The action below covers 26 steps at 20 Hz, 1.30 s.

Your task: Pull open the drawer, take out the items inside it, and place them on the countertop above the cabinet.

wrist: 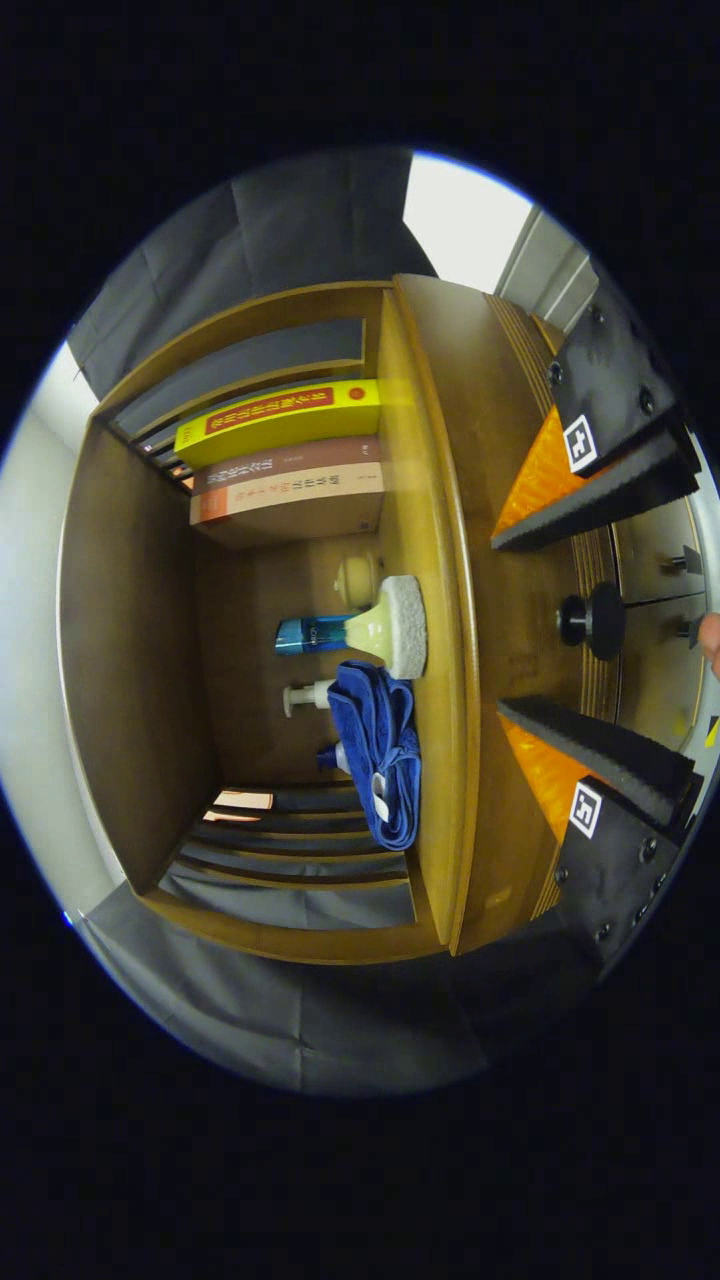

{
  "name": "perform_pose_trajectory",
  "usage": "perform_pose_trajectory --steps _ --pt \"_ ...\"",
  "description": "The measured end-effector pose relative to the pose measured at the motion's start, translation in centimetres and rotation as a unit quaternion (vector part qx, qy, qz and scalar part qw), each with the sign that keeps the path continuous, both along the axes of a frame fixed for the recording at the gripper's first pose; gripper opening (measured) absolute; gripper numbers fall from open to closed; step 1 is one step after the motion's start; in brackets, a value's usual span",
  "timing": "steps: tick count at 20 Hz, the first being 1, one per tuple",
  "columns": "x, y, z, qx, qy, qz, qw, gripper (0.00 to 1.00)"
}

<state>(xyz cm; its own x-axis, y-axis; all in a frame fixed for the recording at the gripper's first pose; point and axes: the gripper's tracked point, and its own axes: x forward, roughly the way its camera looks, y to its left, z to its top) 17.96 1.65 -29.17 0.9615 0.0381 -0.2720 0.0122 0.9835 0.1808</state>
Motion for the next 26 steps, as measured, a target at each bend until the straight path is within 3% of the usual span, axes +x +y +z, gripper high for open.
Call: perform_pose_trajectory --steps 14,19,26 --pt "-9.6 3.4 15.2 -0.071 -0.044 0.026 0.996 0.97" --pt "-13.4 4.8 18.4 -0.075 -0.053 0.05 0.994 0.97" --pt "-18.6 3.4 21.7 -0.075 -0.079 0.032 0.994 0.98"
